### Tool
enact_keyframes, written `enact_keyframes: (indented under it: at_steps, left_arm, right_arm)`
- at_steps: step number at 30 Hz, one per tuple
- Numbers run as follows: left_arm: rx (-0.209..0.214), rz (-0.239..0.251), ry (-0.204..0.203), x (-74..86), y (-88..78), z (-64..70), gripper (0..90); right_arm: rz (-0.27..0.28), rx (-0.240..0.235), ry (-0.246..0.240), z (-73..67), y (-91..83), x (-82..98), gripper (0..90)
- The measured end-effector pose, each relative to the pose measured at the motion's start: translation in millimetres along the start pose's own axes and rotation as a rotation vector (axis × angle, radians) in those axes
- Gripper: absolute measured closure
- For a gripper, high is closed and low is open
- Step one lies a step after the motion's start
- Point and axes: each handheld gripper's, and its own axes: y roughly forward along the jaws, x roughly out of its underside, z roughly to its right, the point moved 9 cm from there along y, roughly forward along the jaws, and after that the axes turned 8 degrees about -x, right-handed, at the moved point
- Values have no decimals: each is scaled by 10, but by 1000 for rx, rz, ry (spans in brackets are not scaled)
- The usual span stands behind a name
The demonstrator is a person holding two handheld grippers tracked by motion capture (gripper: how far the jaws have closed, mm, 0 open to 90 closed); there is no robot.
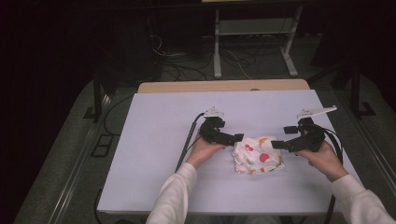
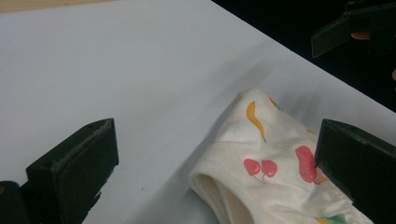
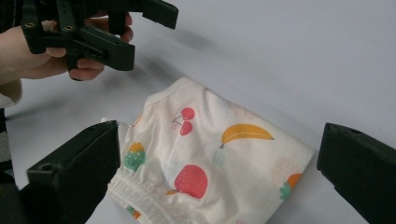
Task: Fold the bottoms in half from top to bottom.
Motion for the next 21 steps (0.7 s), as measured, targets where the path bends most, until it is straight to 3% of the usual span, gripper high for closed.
enact_keyframes:
  at_steps: [15, 21]
  left_arm:
    - [25, -28, -22, -2, 76, -55, 0]
    - [35, -75, -25, 85, 132, -82, 0]
  right_arm:
    - [6, 16, 42, 317, 19, 1, 0]
    - [10, 8, 71, 449, 47, 34, 32]
